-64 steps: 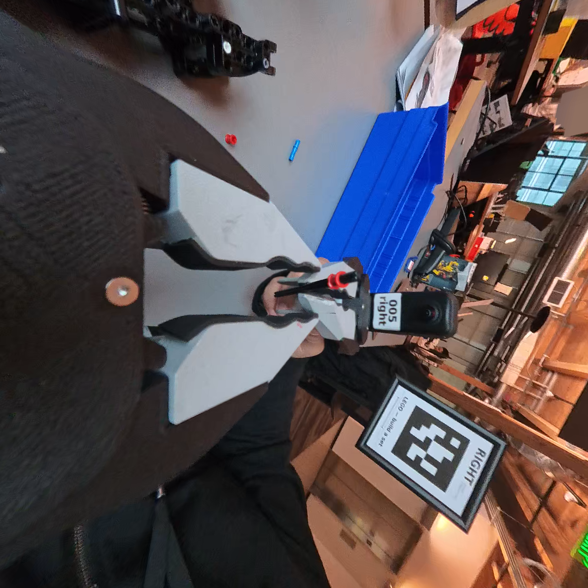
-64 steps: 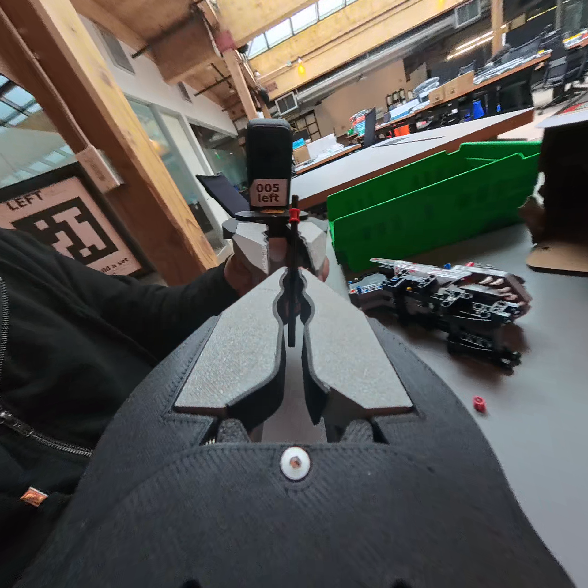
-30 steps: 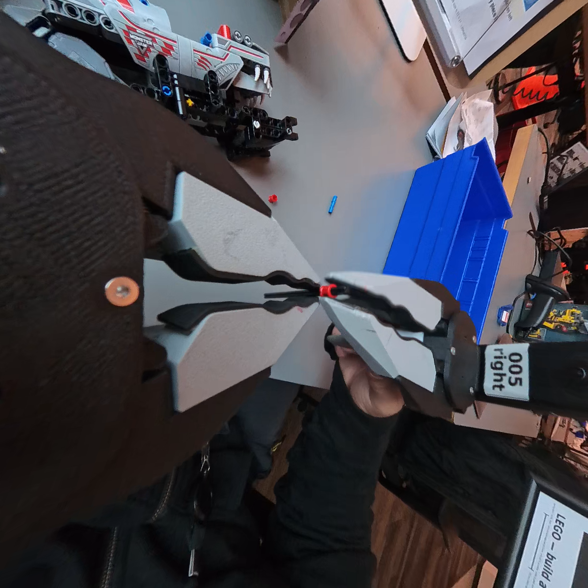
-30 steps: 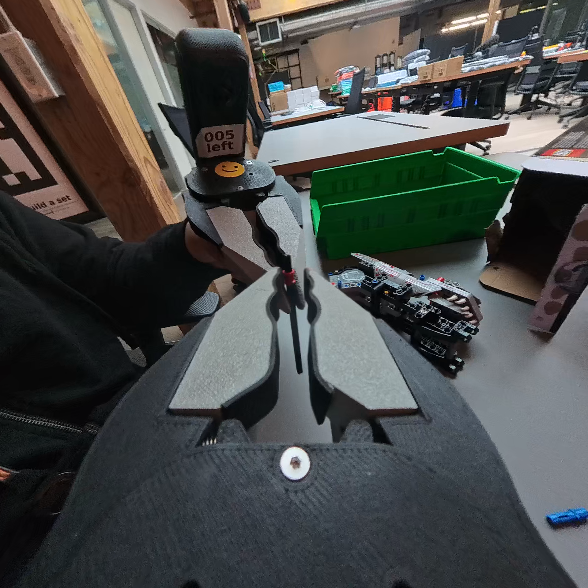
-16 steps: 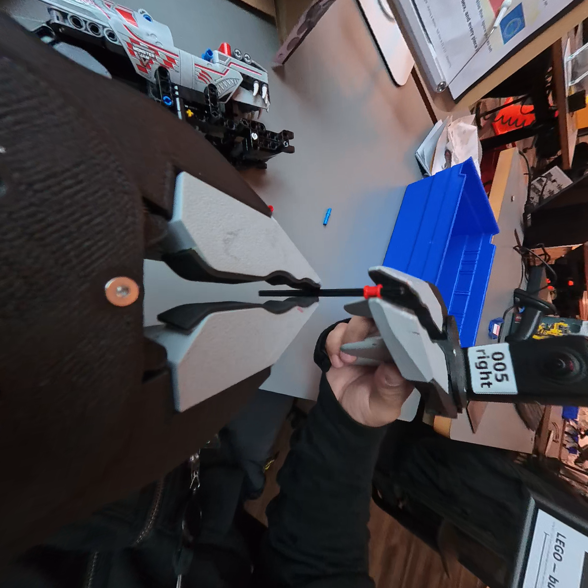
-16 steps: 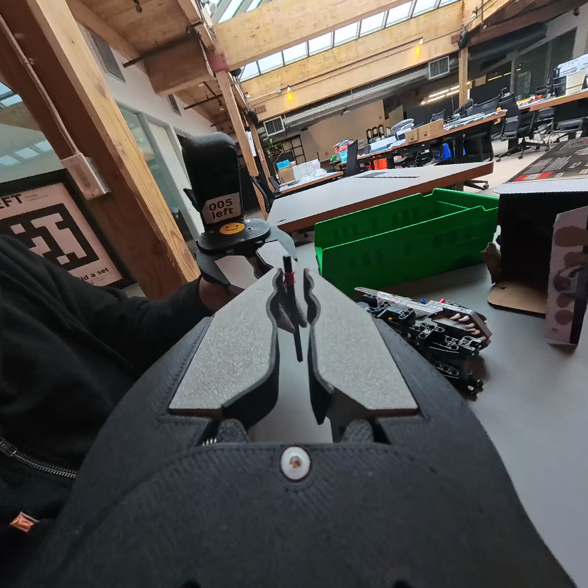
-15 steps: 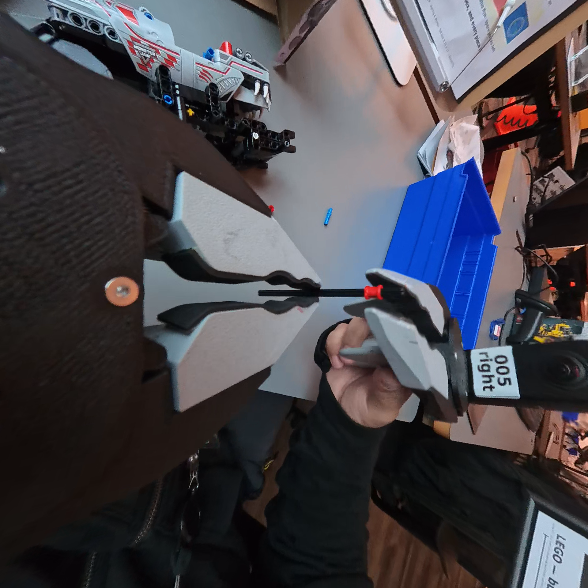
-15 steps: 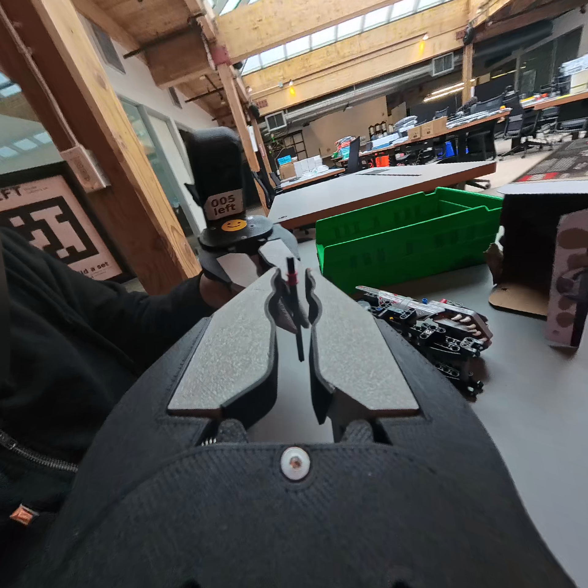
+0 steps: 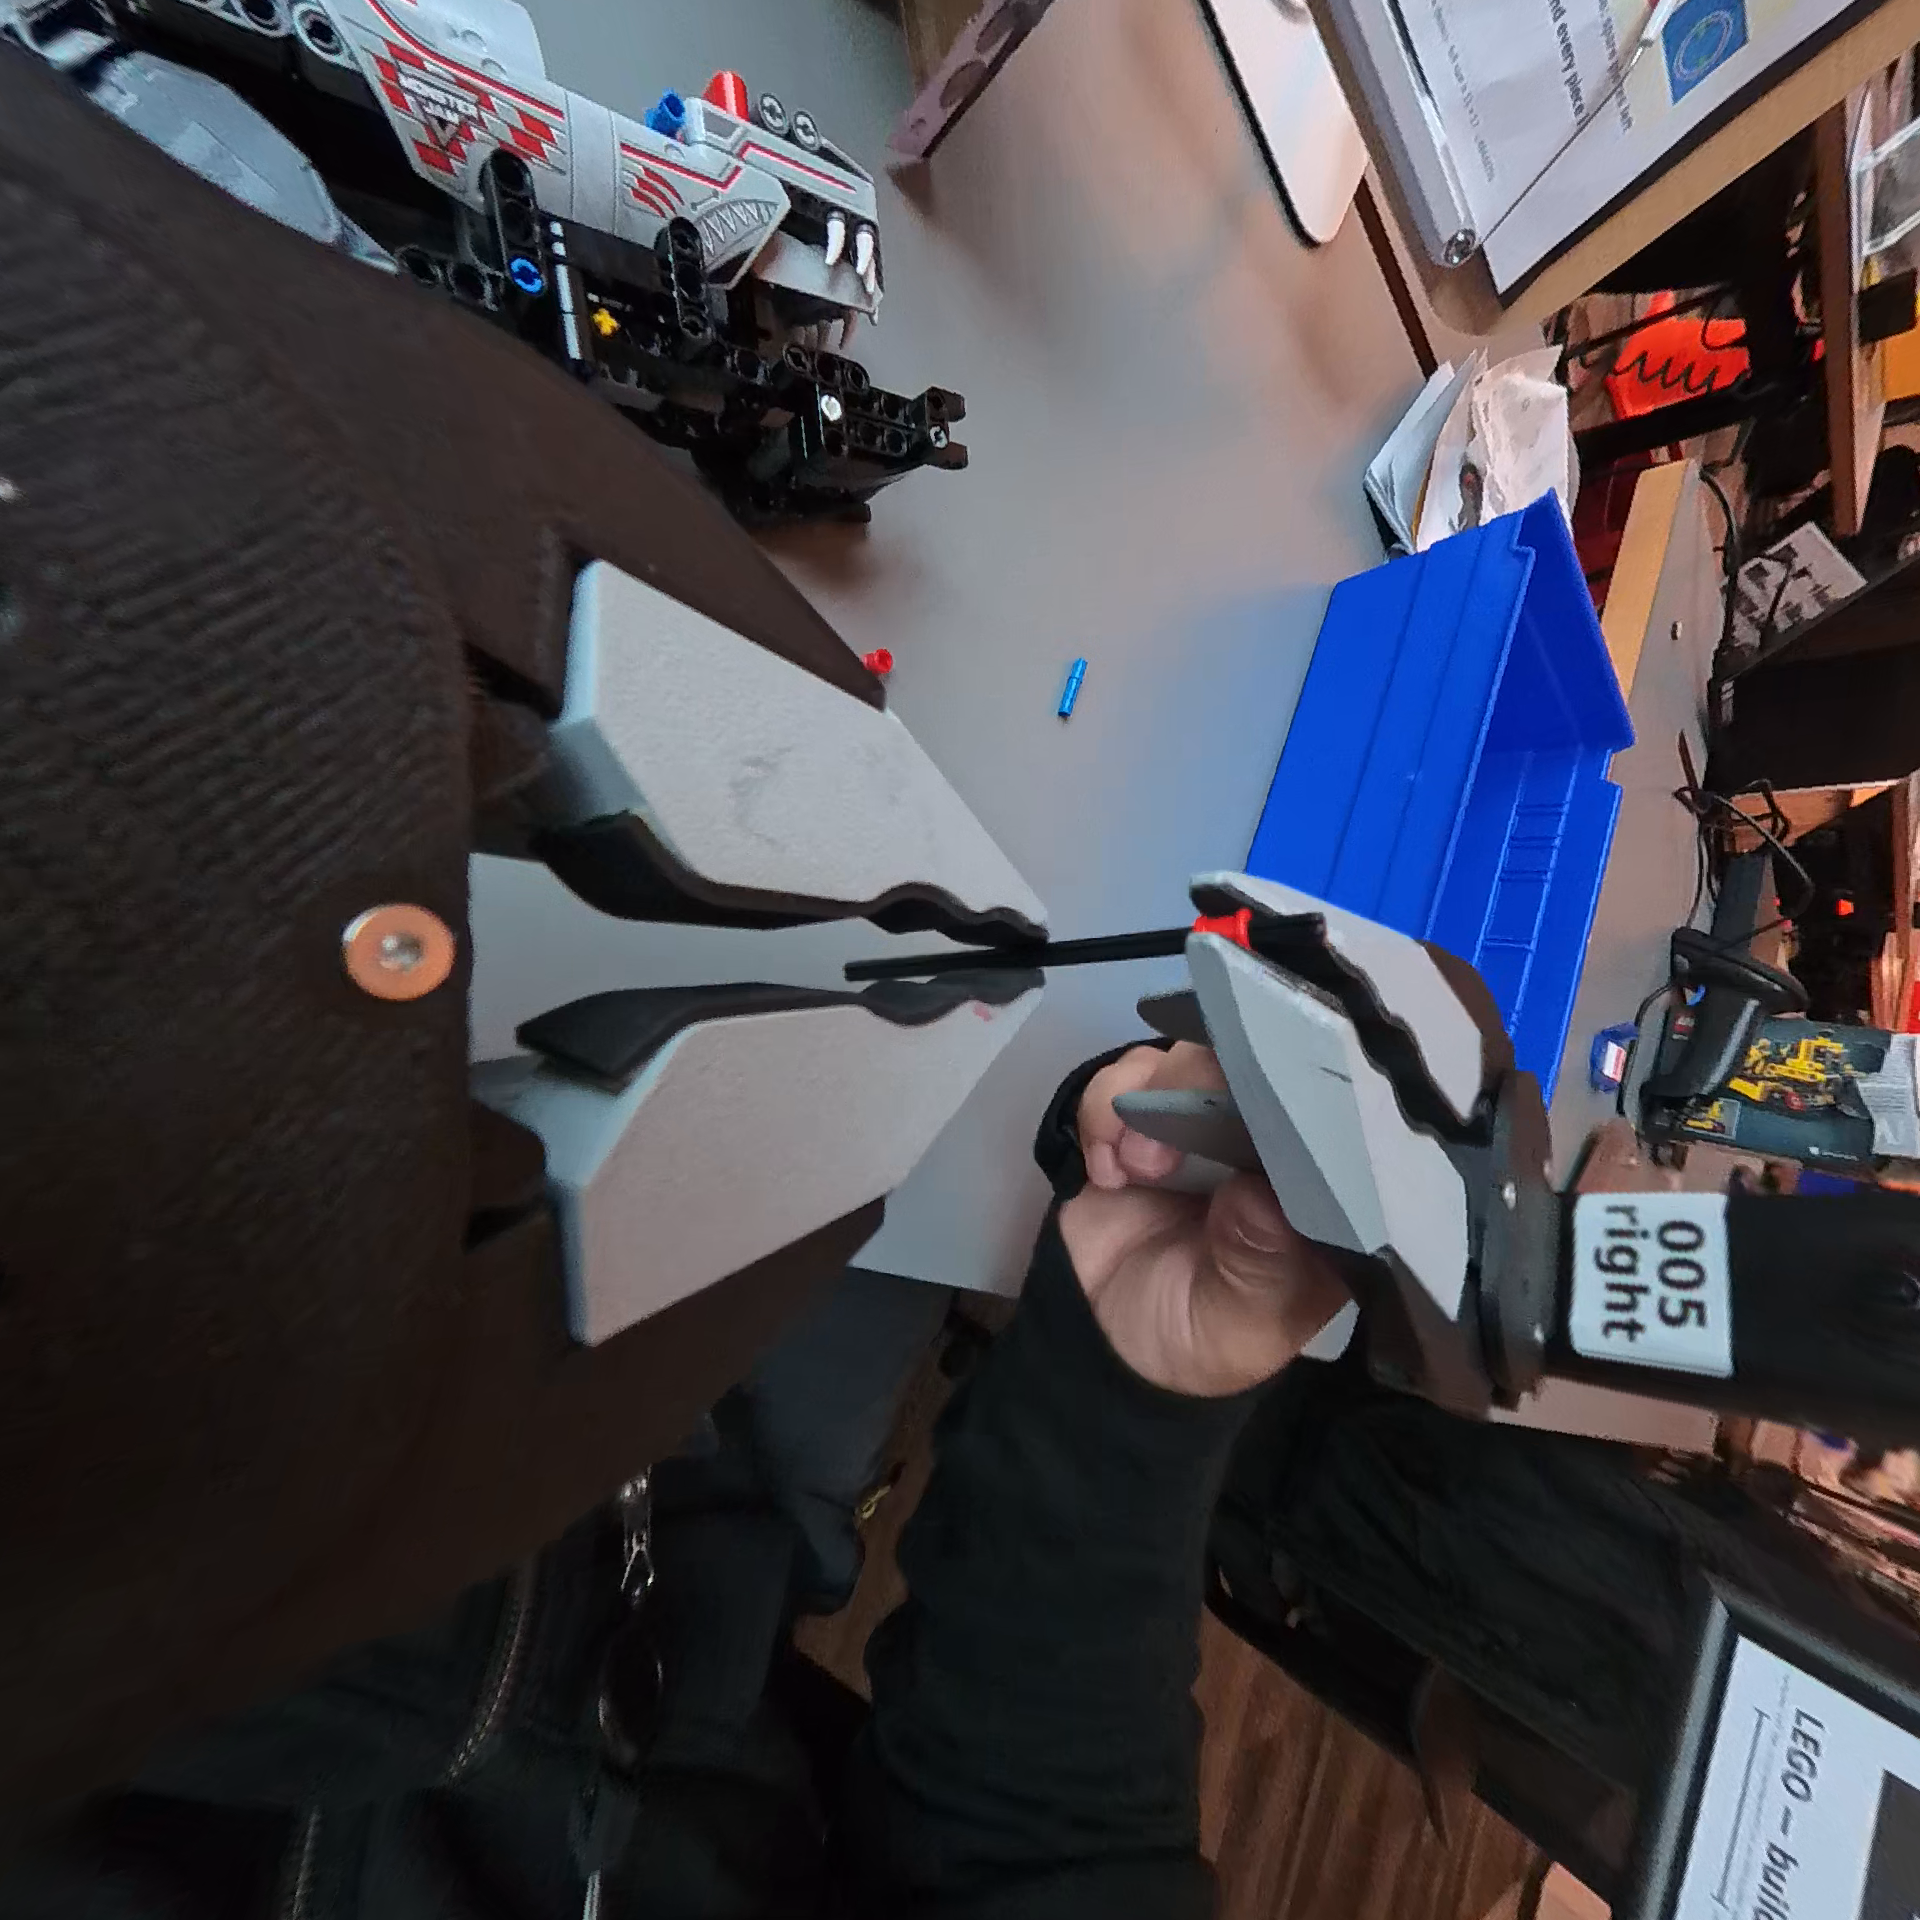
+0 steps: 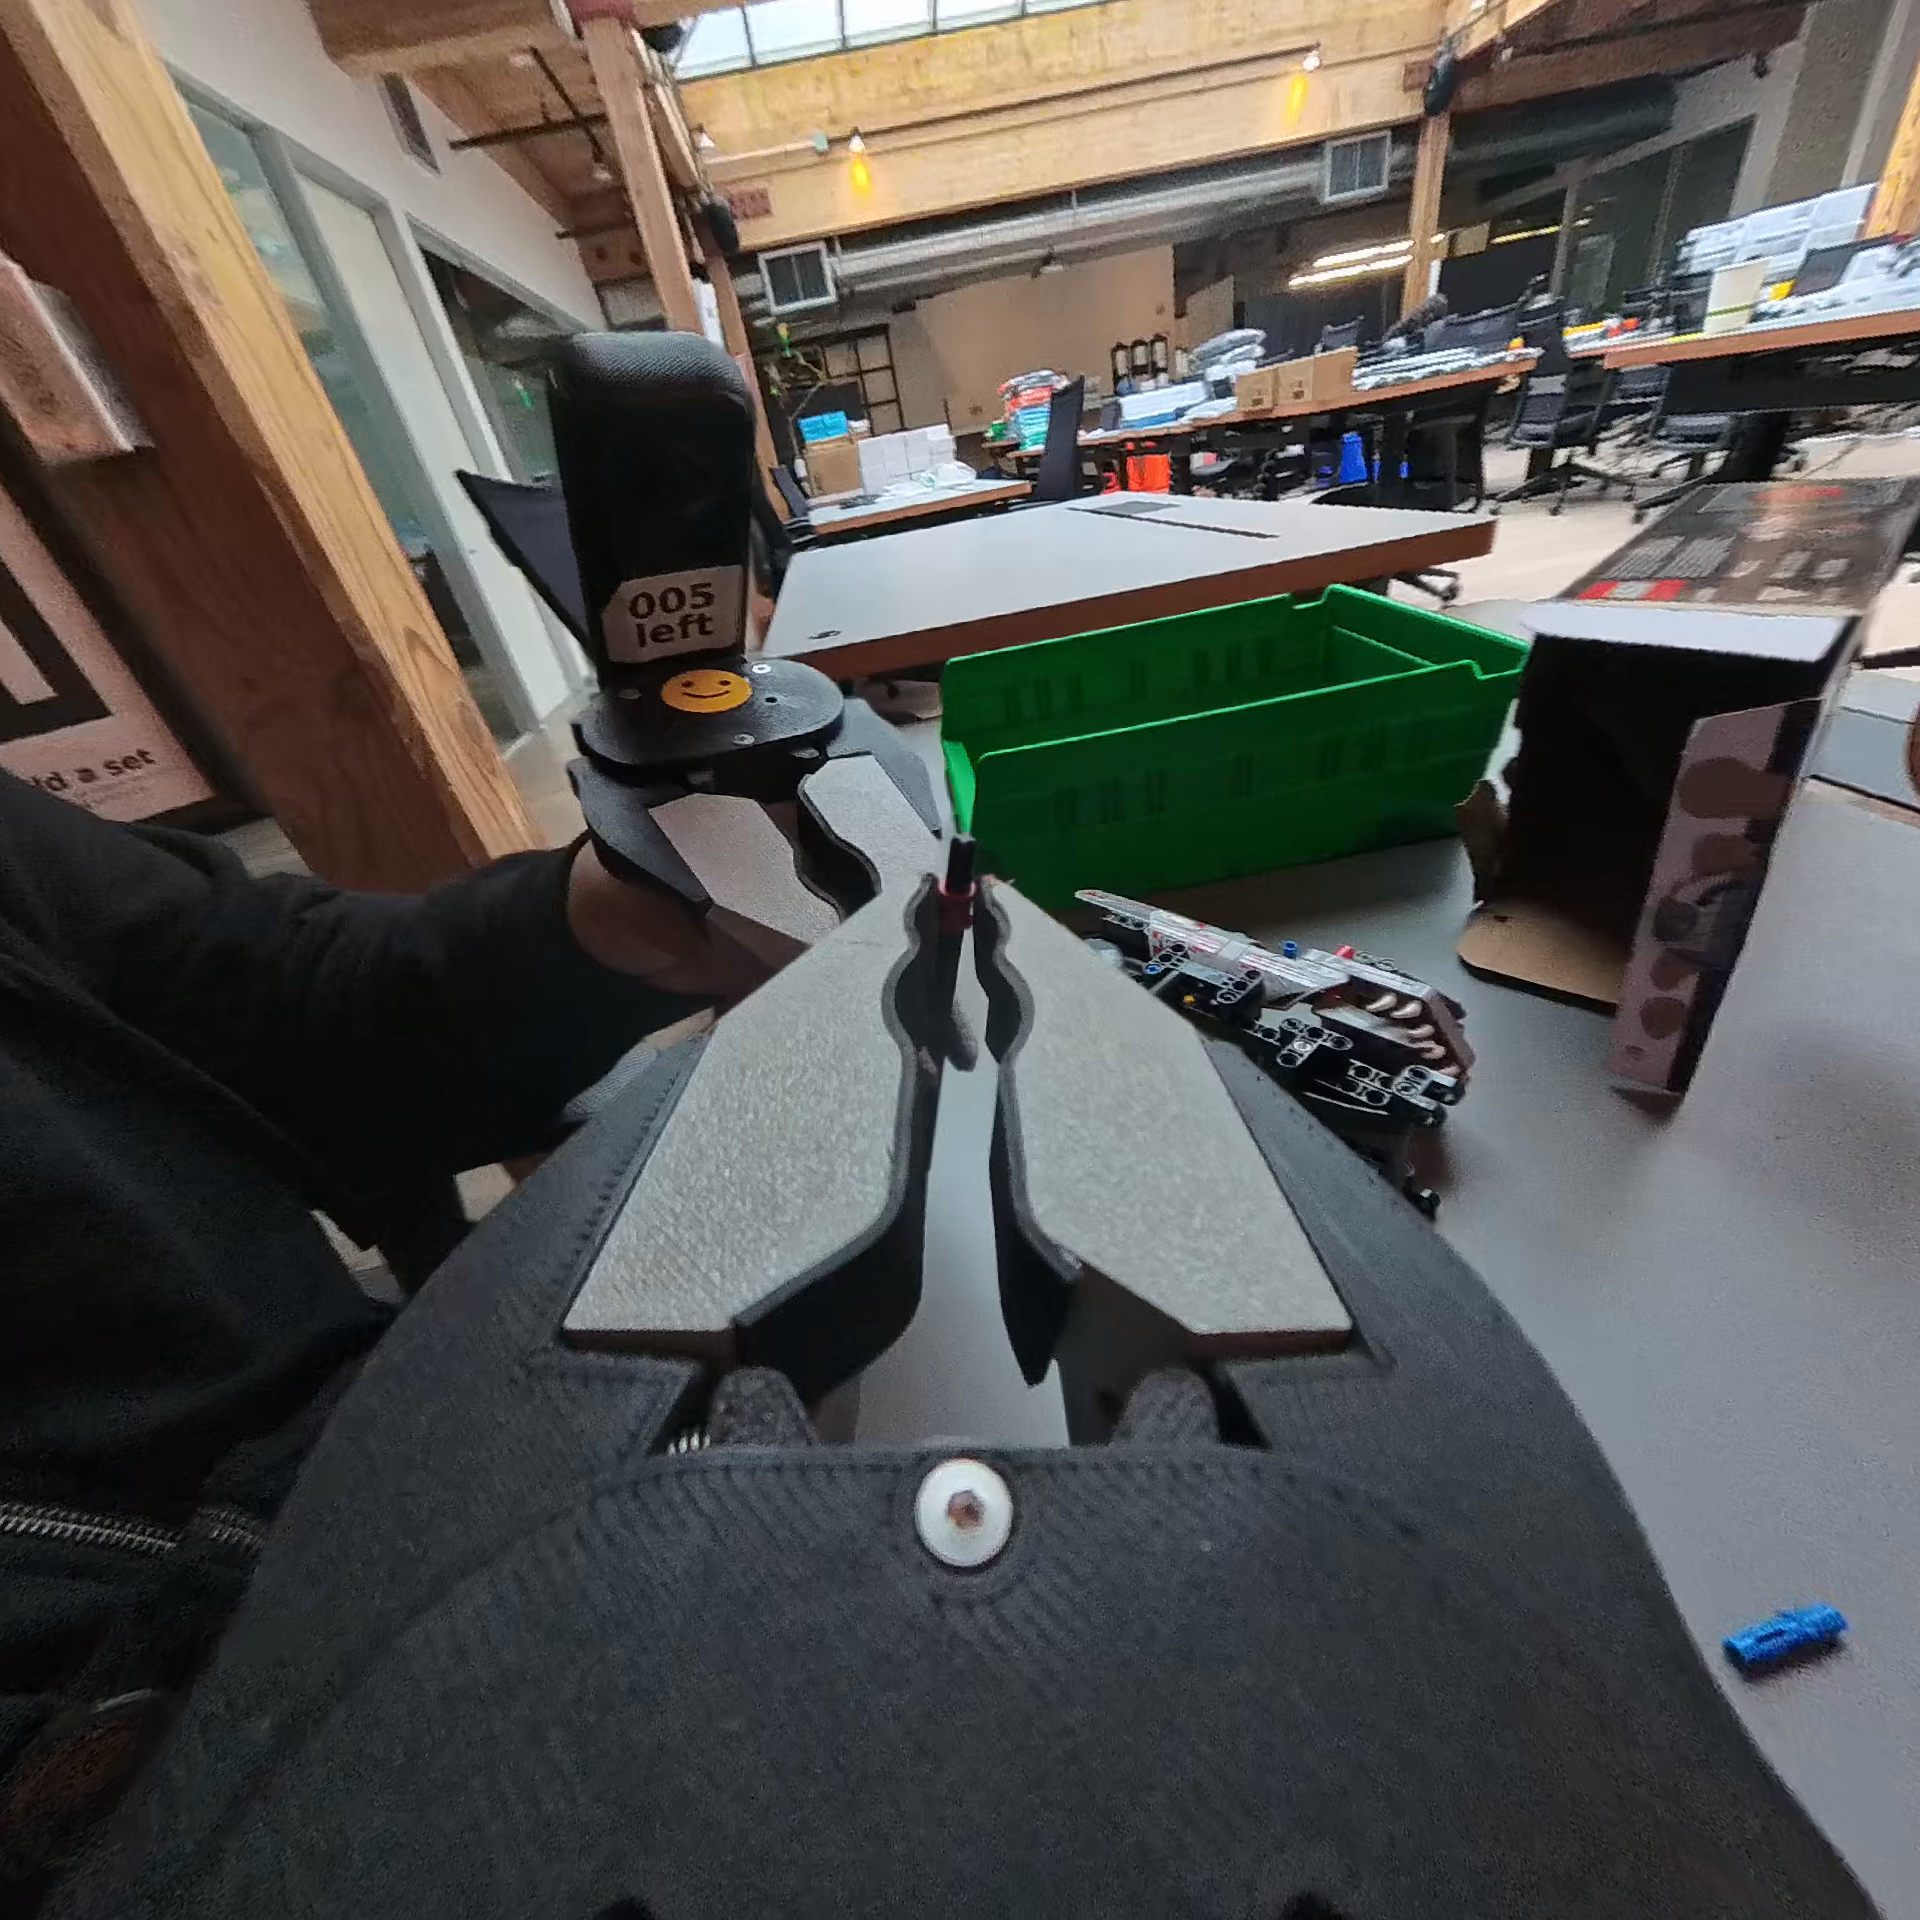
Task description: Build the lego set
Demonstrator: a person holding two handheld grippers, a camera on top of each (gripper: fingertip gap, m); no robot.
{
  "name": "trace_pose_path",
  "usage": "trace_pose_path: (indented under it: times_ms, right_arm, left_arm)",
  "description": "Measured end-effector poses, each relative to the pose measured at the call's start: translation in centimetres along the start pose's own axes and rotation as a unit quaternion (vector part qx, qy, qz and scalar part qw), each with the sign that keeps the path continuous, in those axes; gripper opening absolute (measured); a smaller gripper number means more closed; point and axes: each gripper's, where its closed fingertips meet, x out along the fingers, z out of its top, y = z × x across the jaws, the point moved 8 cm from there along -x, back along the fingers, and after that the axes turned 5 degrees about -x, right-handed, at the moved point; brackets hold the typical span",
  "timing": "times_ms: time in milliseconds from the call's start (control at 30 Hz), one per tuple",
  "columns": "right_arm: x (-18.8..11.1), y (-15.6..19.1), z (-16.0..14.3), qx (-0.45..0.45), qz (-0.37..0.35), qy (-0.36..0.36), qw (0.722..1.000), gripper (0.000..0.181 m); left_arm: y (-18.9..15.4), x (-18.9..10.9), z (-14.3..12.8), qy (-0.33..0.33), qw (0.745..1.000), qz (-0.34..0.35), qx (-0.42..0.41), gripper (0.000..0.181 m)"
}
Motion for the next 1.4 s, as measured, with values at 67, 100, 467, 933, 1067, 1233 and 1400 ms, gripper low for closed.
trace_pose_path:
  times_ms: [67,100,467,933,1067,1233,1400]
  right_arm:
    - [0.0,0.1,0.2,0.006,-0.017,-0.017,1.000,0.002]
    - [-0.3,0.0,0.4,0.016,-0.026,-0.038,0.999,0.001]
    - [-15.7,-4.1,8.3,-0.041,-0.271,-0.002,0.962,0.002]
    - [-25.5,-11.0,-2.9,0.129,-0.426,0.354,0.823,0.039]
    - [-23.8,-10.5,-1.5,0.107,-0.393,0.276,0.870,0.039]
    - [-22.0,-9.6,-0.6,0.169,-0.264,0.161,0.936,0.042]
    - [-22.8,-9.8,0.5,0.229,-0.201,0.034,0.952,0.043]
  left_arm:
    - [0.2,-0.2,0.1,-0.013,1.000,-0.016,-0.016,0.002]
    - [0.3,-0.2,0.0,-0.008,0.999,-0.020,-0.024,0.001]
    - [0.6,1.3,-2.5,0.048,0.998,-0.011,-0.026,0.001]
    - [1.2,1.6,-2.9,0.061,0.997,-0.013,-0.044,0.002]
    - [1.4,1.6,-3.2,0.067,0.997,-0.011,-0.044,0.002]
    - [2.6,2.3,-4.9,0.091,0.993,-0.014,-0.074,0.002]
    - [2.9,2.2,-5.1,0.092,0.993,-0.012,-0.074,0.001]
